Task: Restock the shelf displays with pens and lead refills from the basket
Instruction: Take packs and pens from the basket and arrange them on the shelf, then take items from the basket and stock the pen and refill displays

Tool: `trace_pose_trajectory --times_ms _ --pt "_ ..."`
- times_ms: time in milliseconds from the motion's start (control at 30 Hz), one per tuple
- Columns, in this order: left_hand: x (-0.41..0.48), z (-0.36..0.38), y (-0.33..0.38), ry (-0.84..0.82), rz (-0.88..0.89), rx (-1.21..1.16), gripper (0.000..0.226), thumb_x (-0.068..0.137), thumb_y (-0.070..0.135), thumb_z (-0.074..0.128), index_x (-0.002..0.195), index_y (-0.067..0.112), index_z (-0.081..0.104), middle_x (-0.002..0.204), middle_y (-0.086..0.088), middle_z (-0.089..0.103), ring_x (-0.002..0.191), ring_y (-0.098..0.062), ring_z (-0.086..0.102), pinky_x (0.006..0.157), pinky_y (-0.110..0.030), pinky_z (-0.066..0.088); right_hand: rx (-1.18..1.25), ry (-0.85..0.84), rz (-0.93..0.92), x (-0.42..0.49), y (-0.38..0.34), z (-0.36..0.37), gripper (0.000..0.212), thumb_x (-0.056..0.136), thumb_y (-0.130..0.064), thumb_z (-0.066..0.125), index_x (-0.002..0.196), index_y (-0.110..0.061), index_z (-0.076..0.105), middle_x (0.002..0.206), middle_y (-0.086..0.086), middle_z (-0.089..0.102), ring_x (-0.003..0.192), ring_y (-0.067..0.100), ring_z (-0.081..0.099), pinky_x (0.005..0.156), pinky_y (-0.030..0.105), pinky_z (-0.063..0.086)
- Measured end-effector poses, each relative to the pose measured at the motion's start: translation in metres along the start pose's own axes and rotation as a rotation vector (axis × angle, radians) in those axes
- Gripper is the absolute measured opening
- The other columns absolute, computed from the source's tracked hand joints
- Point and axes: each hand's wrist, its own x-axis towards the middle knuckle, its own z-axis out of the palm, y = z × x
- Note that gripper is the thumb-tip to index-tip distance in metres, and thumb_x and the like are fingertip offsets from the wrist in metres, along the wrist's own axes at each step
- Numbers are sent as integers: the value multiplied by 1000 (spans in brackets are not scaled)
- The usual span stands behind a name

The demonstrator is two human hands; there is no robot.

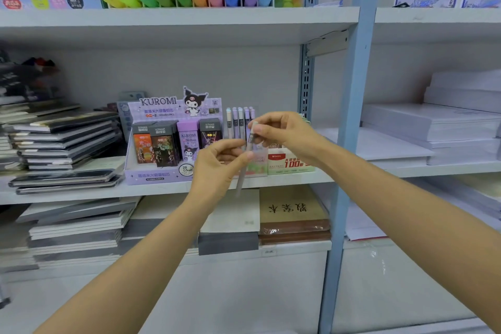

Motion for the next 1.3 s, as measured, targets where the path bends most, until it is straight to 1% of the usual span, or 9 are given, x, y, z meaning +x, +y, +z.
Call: trace_pose_trajectory --times_ms 167,267,367,533,667,967,1133,1200,1300 --pt "7 -19 -14 81 334 625 31 90 19 65 120 16 62 123 2 57 117 -15 47 96 -25 34 68 88 4 16 -6 -22 17 96 -10 55 109 -5 65 95 6 70 87 15 69 75 22 56" --pt "14 -24 -20 -102 393 913 54 92 19 60 144 13 42 149 -1 41 141 -22 29 113 -36 21 72 225 -54 32 -13 -36 14 98 -9 51 103 -12 64 94 6 68 88 15 68 73 22 53" --pt "15 -25 -31 -238 355 1071 70 95 23 54 154 17 18 160 2 19 149 -17 9 118 -37 11 -42 375 -119 48 -13 -46 15 99 -8 49 102 -11 63 91 5 67 83 12 67 76 24 55" --pt "15 -27 -37 -262 387 1117 72 95 25 52 154 17 12 161 1 14 149 -17 8 120 -38 15 -303 397 -77 59 8 -34 16 99 -8 49 107 -6 63 93 7 66 85 18 67 81 26 56" --pt "15 -29 -41 -265 399 1101 73 94 22 52 155 17 11 162 2 9 149 -16 7 119 -39 19 -327 355 -77 62 16 -19 17 99 -6 48 107 -3 62 96 13 66 80 13 66 76 18 55" --pt "13 -36 -43 -228 429 1032 71 92 14 55 153 13 19 160 0 20 146 -19 20 118 -37 22 -470 168 -63 75 12 2 17 99 -10 49 108 -6 63 97 7 67 81 16 69 78 22 56" --pt "14 -38 -43 -235 419 1039 70 94 21 53 154 17 17 160 4 17 147 -16 16 118 -36 19 -477 136 -24 81 13 3 14 99 -10 50 104 -8 63 94 9 68 78 12 68 67 12 53" --pt "14 -38 -43 -239 417 1038 70 94 21 53 154 17 17 160 4 17 147 -15 17 118 -37 20 -447 155 -31 84 15 9 14 98 -8 52 108 -7 62 95 10 66 75 10 67 67 15 54" --pt "14 -39 -45 -242 413 1040 71 93 21 53 154 18 16 160 5 17 146 -15 18 117 -37 22 -435 194 -49 87 19 15 10 96 -8 55 104 -12 58 91 13 66 75 21 69 73 26 59"
